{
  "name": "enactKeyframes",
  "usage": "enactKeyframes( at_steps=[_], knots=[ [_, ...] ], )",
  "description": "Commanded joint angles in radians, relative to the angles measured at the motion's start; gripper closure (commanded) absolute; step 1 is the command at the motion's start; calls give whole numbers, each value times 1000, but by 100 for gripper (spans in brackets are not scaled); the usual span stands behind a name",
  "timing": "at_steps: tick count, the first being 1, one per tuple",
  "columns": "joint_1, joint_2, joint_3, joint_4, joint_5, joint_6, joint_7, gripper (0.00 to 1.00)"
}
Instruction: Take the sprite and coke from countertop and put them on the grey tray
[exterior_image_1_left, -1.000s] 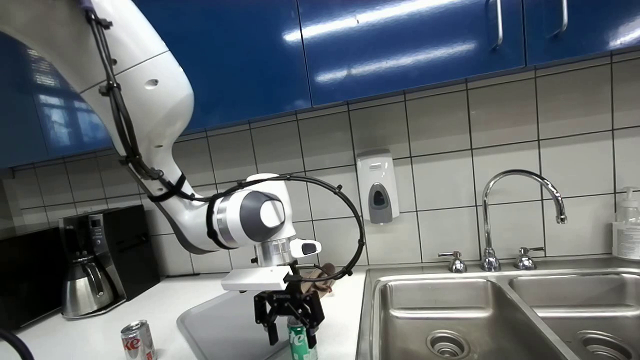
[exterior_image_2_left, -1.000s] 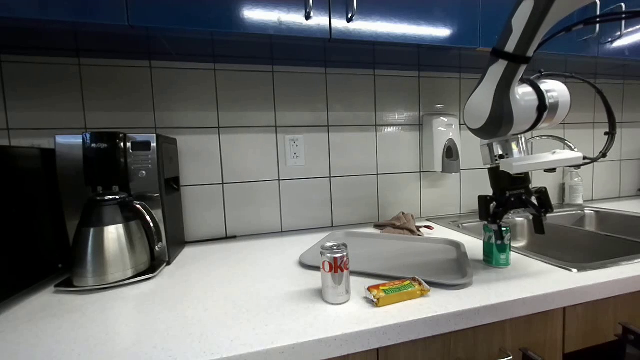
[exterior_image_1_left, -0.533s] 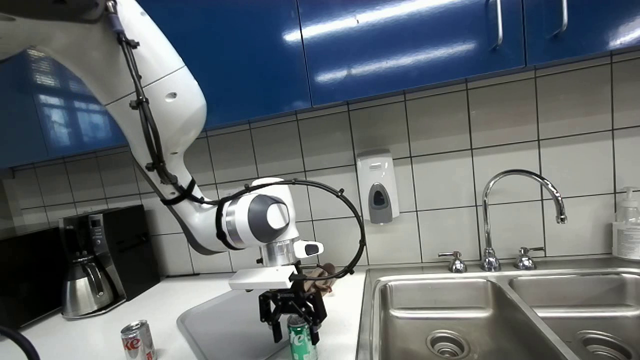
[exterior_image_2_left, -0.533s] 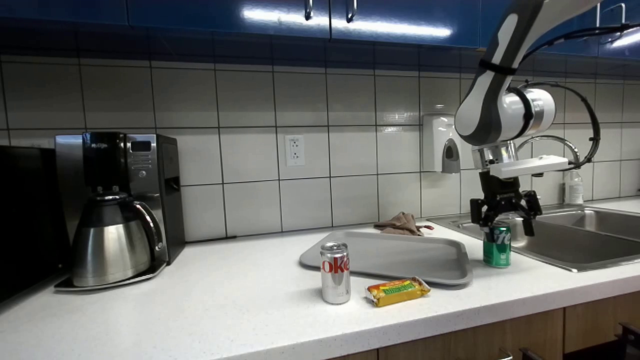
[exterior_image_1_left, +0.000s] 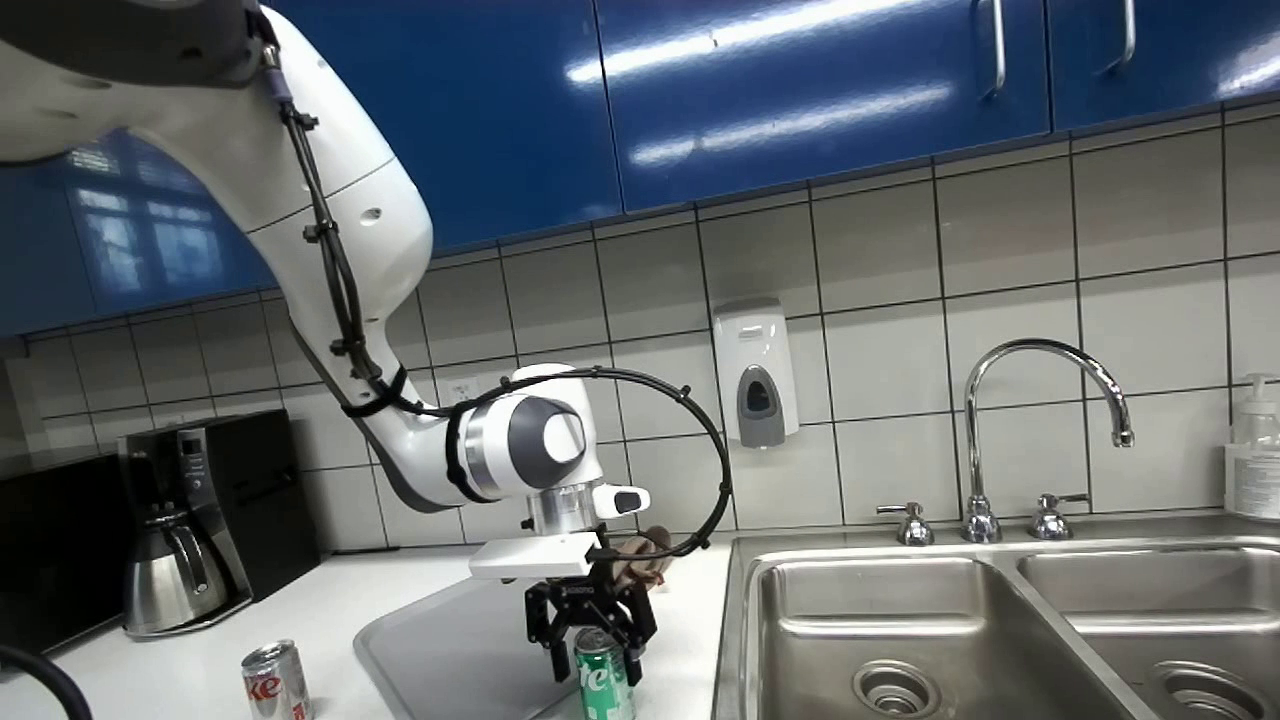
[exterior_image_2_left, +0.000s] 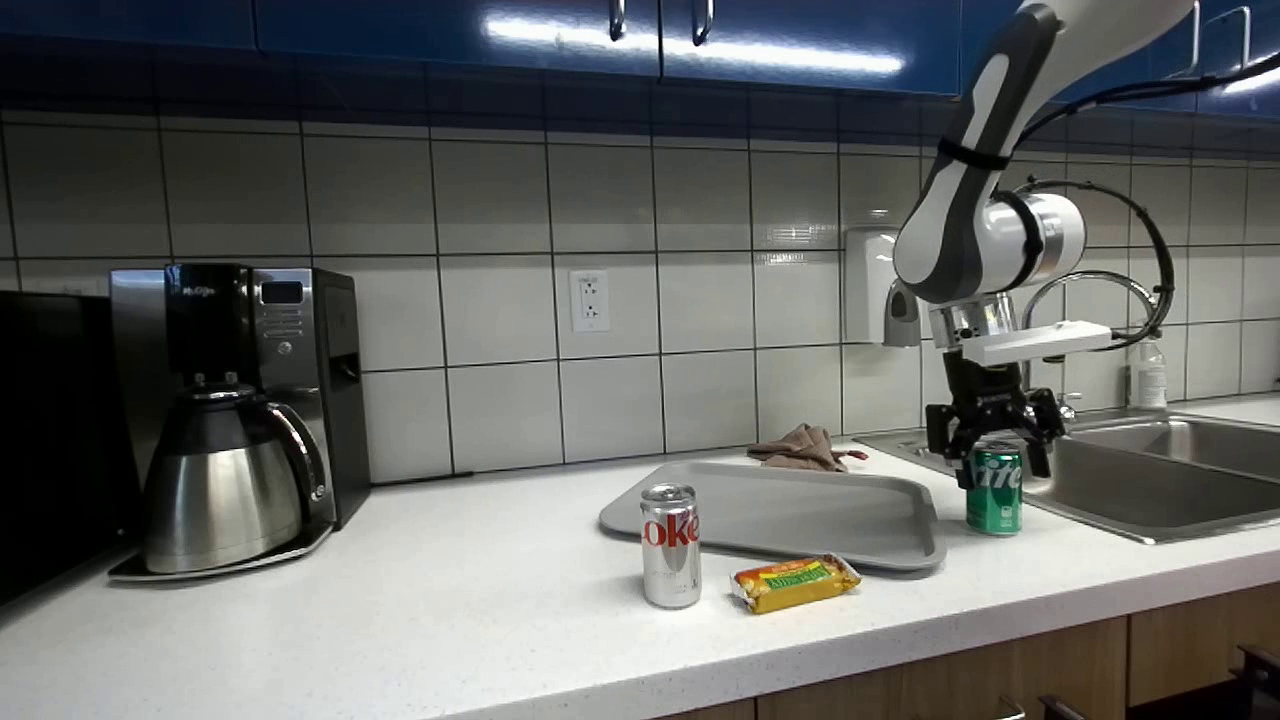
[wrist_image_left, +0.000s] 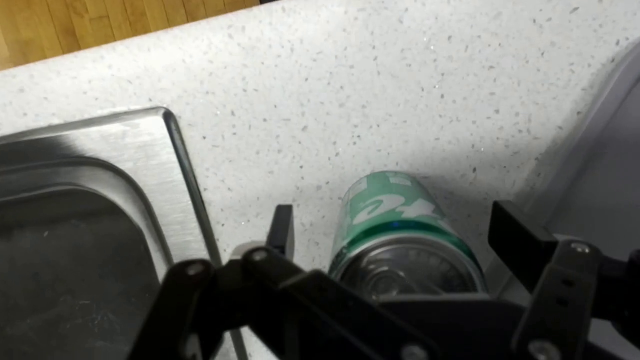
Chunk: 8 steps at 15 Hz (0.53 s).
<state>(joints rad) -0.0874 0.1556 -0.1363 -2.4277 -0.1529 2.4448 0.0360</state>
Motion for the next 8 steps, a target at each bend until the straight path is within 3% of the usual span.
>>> enactKeyframes(
  at_steps=[1,6,7,8],
  knots=[
    [3,34,11,41,16,-2,17,0],
    [7,56,9,58,13,0,17,0],
    [7,59,9,60,13,0,16,7],
    [6,61,10,61,15,0,12,26]
  ],
)
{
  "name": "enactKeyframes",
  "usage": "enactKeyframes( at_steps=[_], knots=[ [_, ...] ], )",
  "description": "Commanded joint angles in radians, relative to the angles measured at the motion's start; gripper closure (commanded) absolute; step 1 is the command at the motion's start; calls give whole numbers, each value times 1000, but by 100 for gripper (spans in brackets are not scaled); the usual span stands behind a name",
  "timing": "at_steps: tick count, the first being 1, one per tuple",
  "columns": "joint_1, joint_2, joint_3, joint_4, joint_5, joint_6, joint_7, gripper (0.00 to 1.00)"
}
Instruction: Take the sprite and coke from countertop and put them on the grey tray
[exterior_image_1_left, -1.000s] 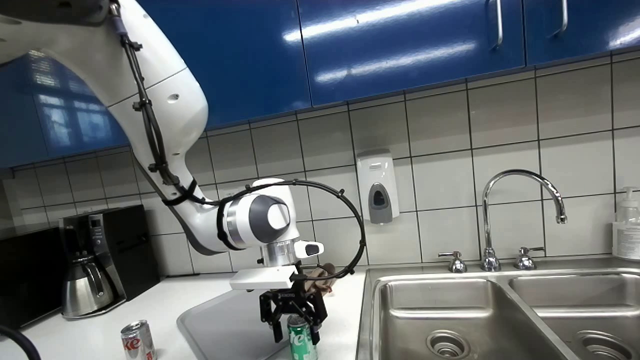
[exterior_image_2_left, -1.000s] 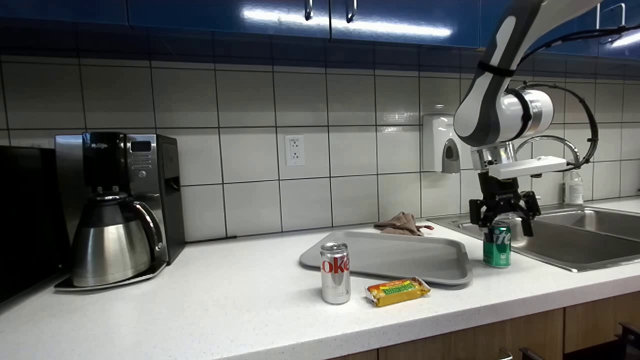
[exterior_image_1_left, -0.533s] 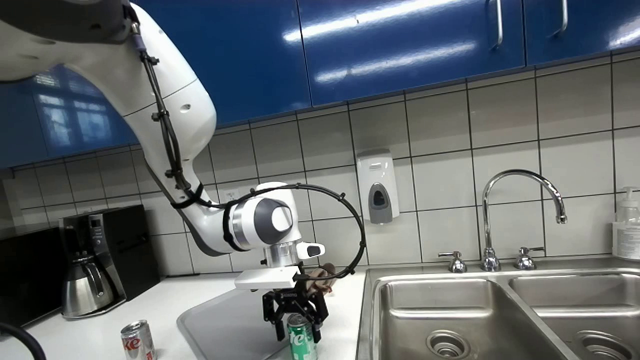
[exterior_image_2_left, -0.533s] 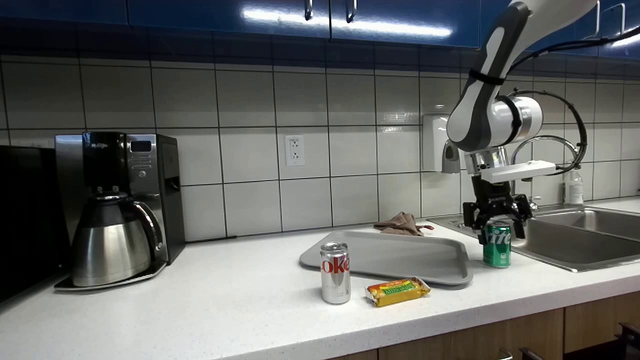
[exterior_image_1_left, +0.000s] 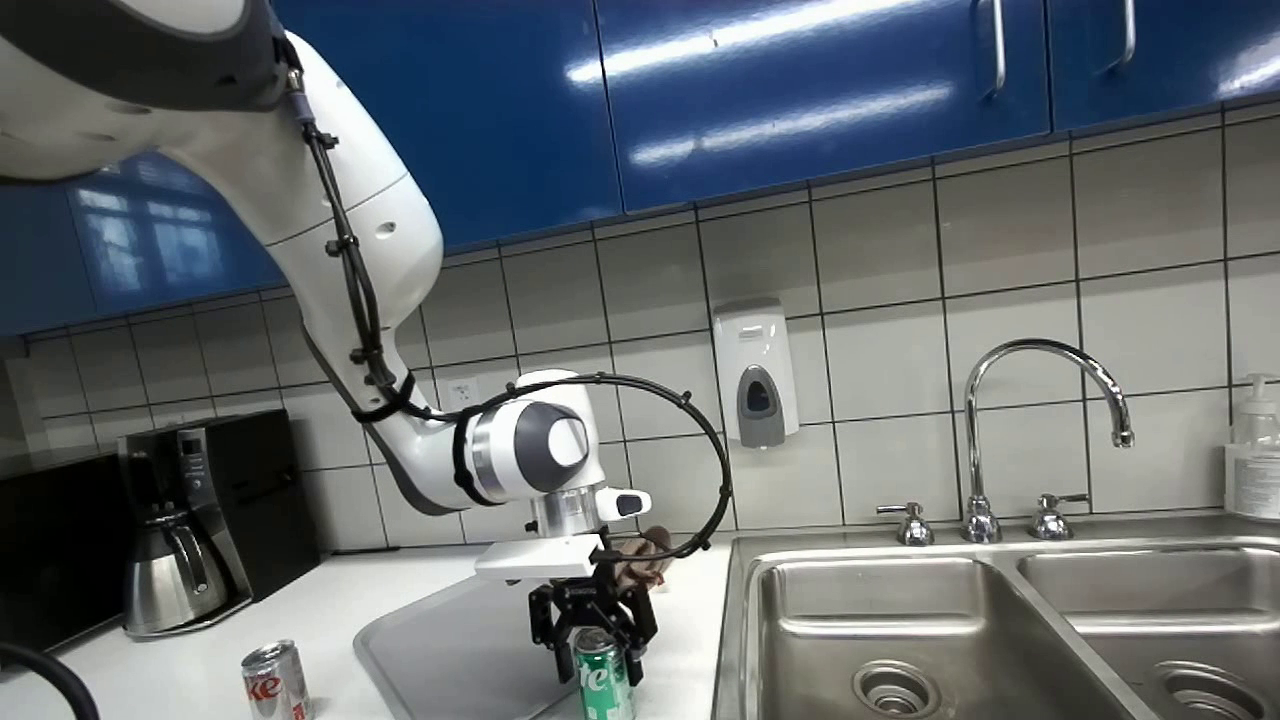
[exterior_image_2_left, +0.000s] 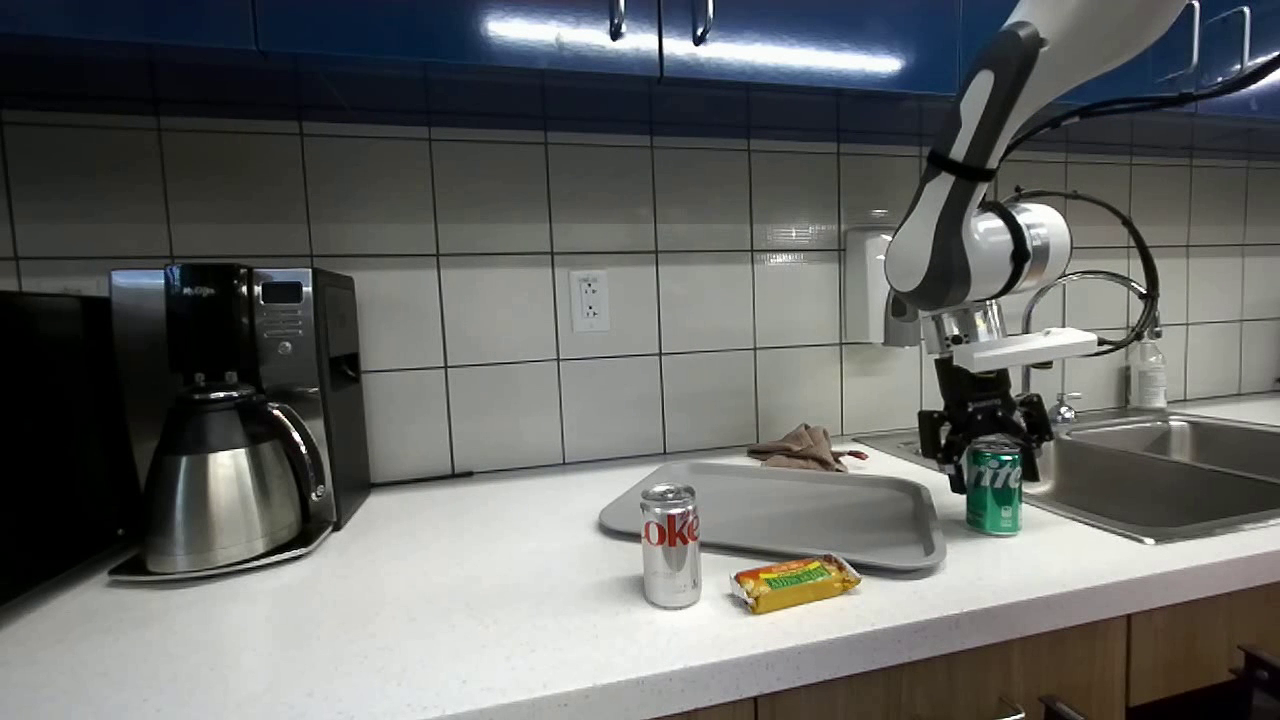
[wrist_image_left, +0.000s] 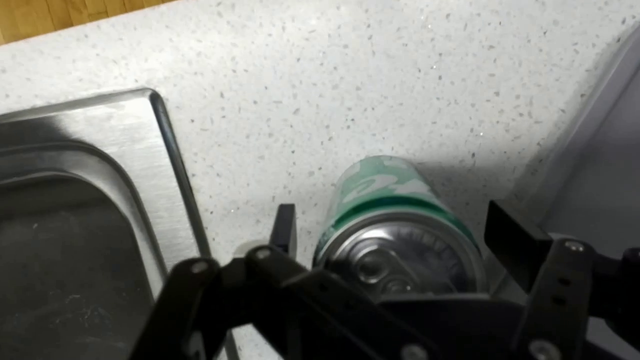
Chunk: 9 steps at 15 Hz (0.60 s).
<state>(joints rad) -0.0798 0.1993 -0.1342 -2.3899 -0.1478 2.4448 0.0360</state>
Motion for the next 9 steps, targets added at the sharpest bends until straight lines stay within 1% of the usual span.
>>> enactKeyframes(
  at_steps=[1,2,5,9],
  knots=[
    [-2,19,8,24,11,1,12,32],
    [-2,20,8,25,12,1,11,33],
    [-2,17,6,28,12,-1,13,57],
    [-6,-12,4,16,15,1,8,58]
  ],
)
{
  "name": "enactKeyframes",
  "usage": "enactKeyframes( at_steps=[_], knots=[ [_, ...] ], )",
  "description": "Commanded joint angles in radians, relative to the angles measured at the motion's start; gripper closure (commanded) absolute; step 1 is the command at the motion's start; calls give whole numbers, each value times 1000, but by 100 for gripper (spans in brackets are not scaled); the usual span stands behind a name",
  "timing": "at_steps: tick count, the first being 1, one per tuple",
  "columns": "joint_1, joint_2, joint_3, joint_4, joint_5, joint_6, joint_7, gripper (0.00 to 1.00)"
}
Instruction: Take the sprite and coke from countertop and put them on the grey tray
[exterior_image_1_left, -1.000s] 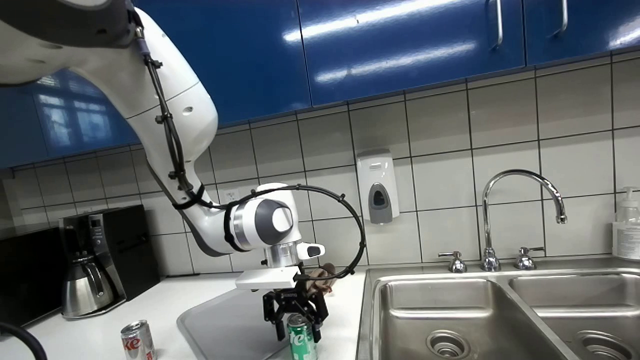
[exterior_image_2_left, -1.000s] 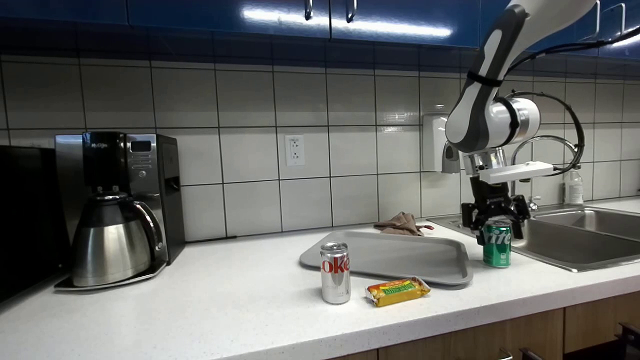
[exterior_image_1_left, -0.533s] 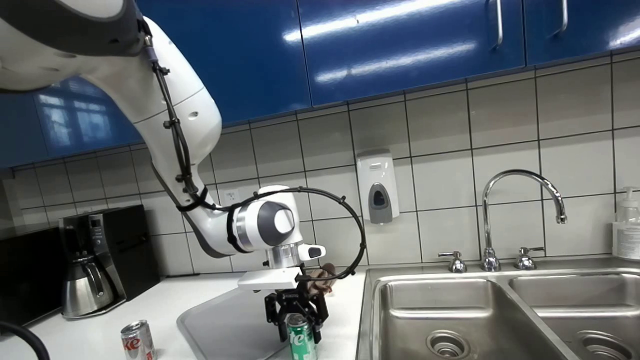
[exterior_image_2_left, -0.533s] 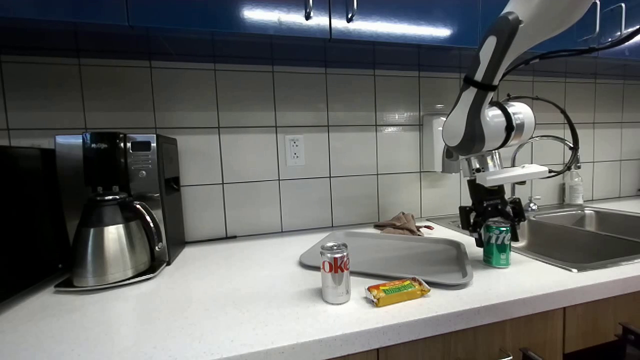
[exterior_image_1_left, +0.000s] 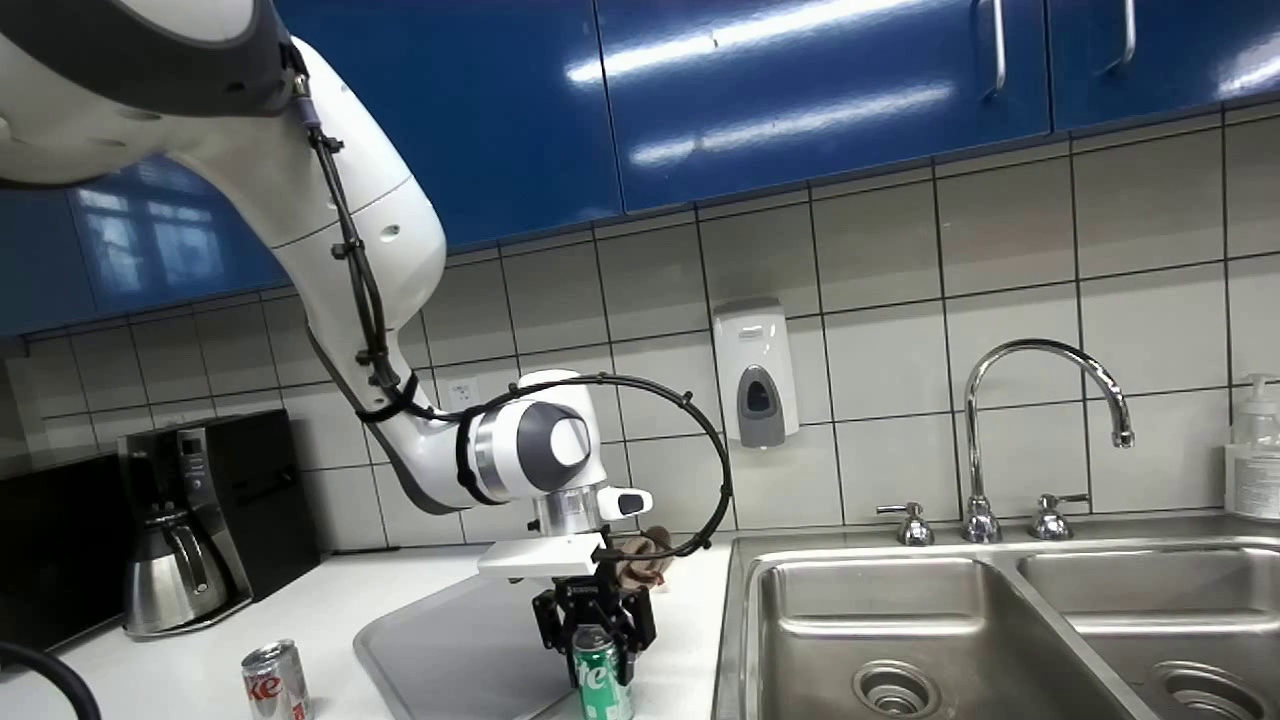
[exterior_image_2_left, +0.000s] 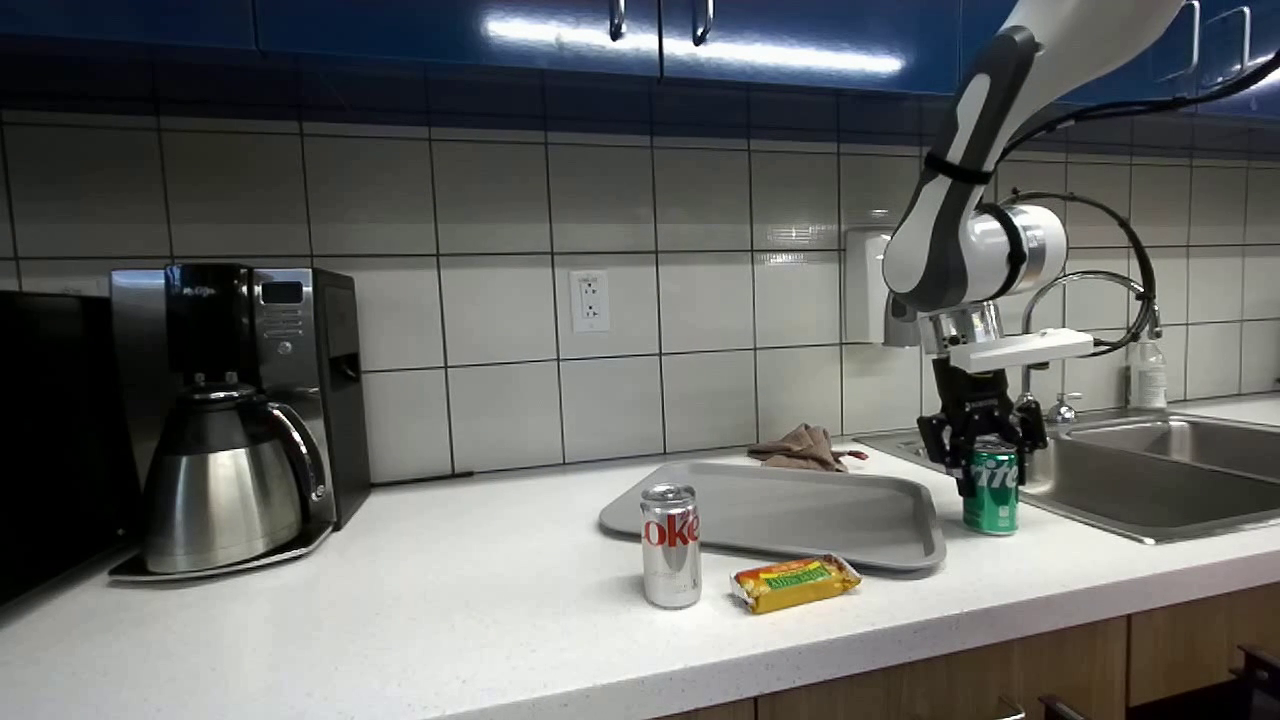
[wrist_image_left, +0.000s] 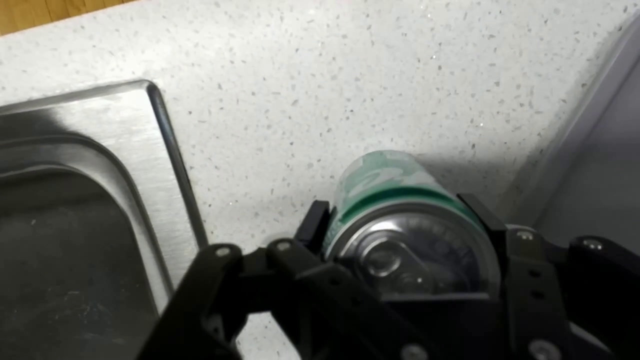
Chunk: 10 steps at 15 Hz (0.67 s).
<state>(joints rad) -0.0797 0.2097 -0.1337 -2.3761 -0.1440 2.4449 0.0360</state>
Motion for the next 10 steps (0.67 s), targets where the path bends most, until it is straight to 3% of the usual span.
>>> enactKeyframes(
  at_steps=[1,10],
  knots=[
    [-8,-33,3,-3,14,2,5,58],
    [-8,-127,3,-28,19,8,6,58]
  ],
)
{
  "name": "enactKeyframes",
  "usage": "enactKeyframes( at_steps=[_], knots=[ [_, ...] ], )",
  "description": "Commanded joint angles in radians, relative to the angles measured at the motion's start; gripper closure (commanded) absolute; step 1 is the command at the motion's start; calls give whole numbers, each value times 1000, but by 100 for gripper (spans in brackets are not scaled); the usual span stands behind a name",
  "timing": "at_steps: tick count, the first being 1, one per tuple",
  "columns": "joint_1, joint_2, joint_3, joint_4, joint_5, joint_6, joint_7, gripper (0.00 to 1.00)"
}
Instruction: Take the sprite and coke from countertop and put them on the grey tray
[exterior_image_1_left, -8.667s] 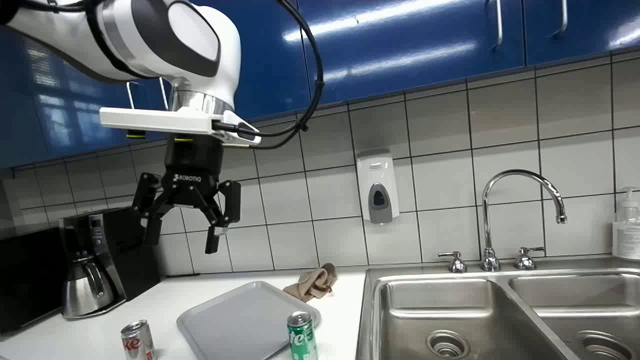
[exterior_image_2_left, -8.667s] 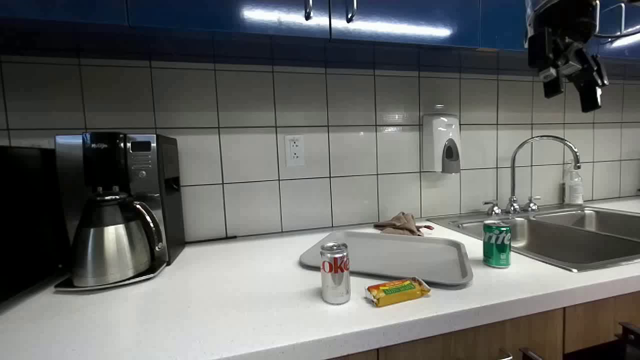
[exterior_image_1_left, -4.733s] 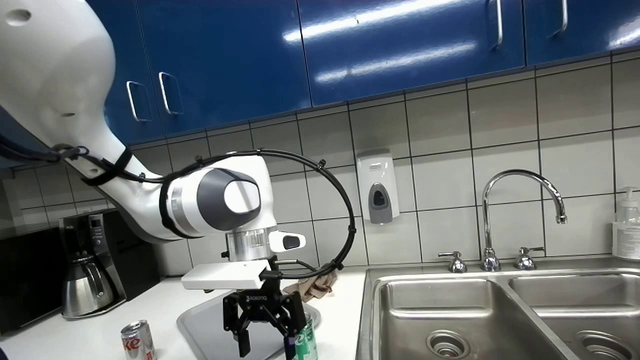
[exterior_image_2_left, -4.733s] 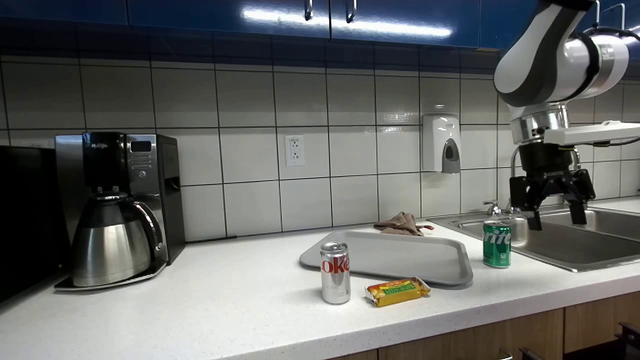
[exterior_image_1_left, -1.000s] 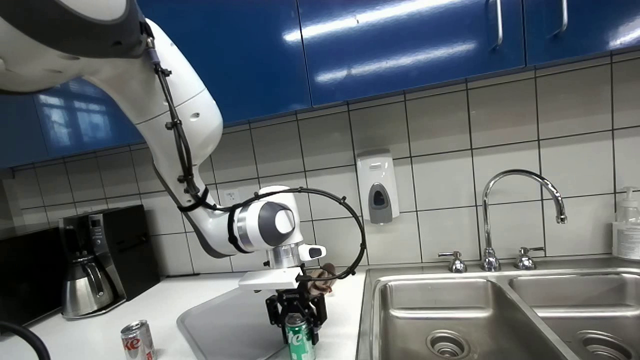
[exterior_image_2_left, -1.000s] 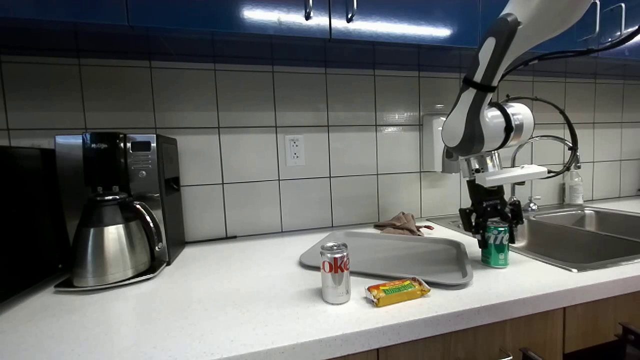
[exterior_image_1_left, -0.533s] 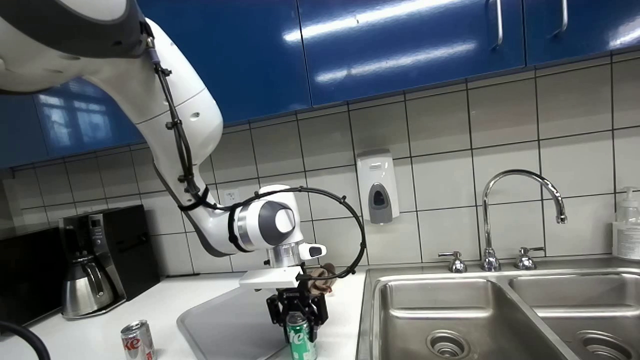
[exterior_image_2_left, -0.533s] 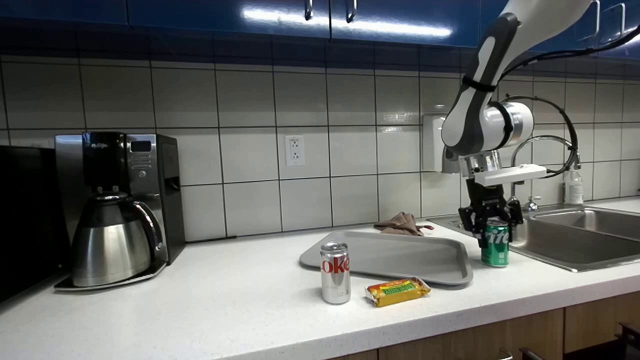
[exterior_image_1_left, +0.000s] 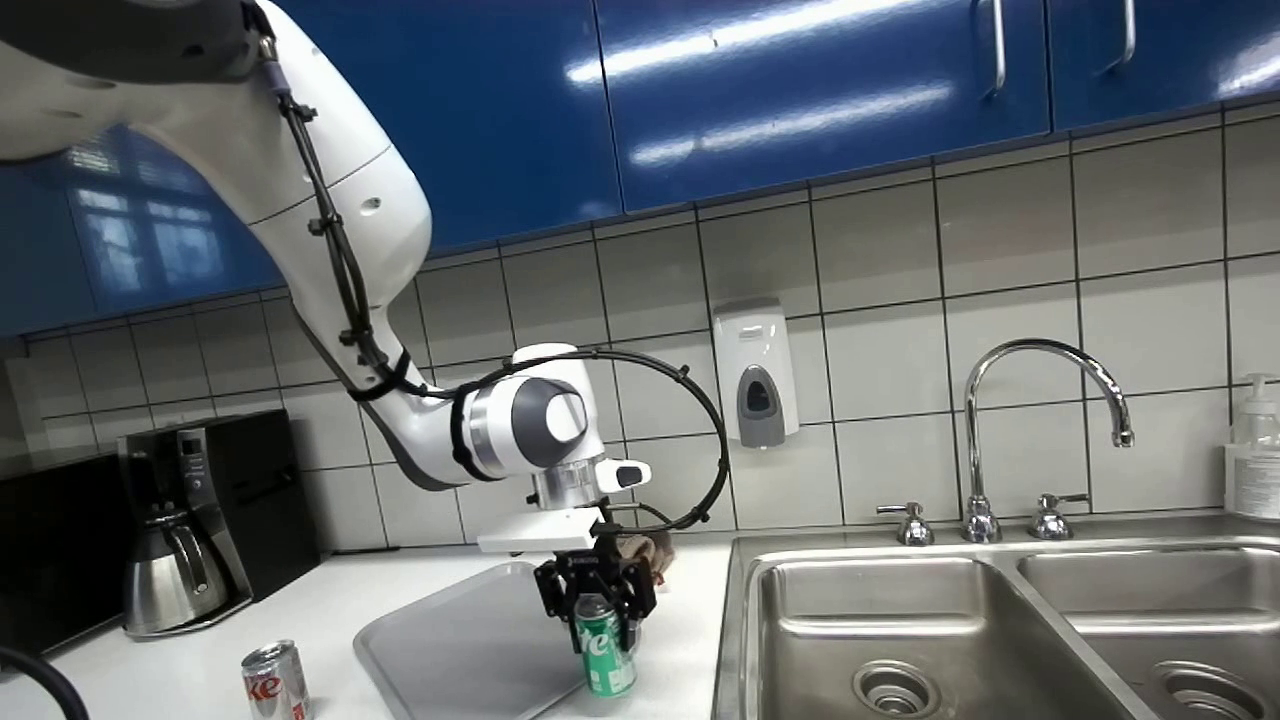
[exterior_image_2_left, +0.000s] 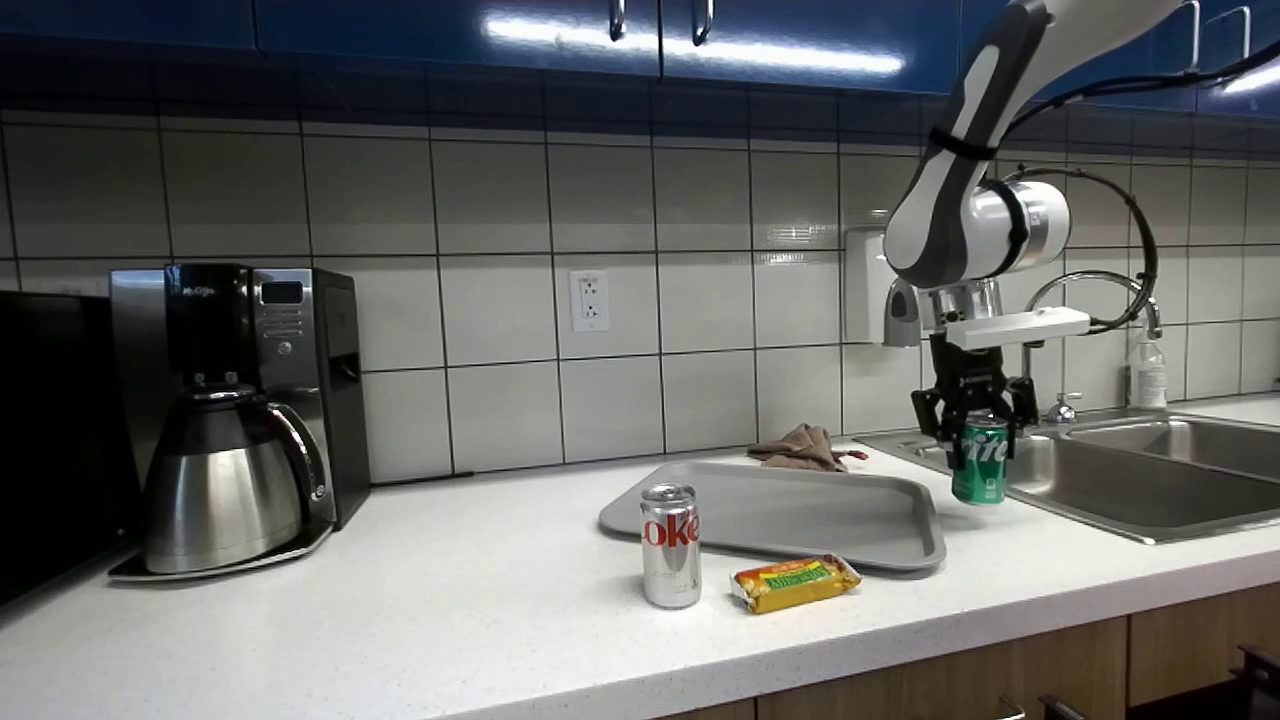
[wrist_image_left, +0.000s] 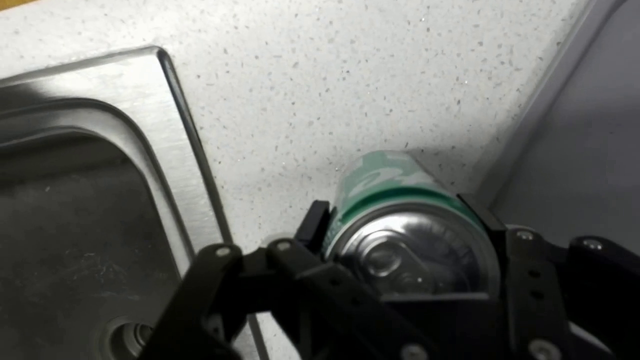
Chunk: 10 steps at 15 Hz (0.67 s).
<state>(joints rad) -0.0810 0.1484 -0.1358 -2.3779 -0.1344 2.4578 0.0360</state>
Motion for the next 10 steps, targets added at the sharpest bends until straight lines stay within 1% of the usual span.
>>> enactKeyframes(
  at_steps=[1,10],
  knots=[
    [-5,-74,7,-25,9,-7,8,58],
    [16,-88,44,1,47,-21,3,58]
  ],
)
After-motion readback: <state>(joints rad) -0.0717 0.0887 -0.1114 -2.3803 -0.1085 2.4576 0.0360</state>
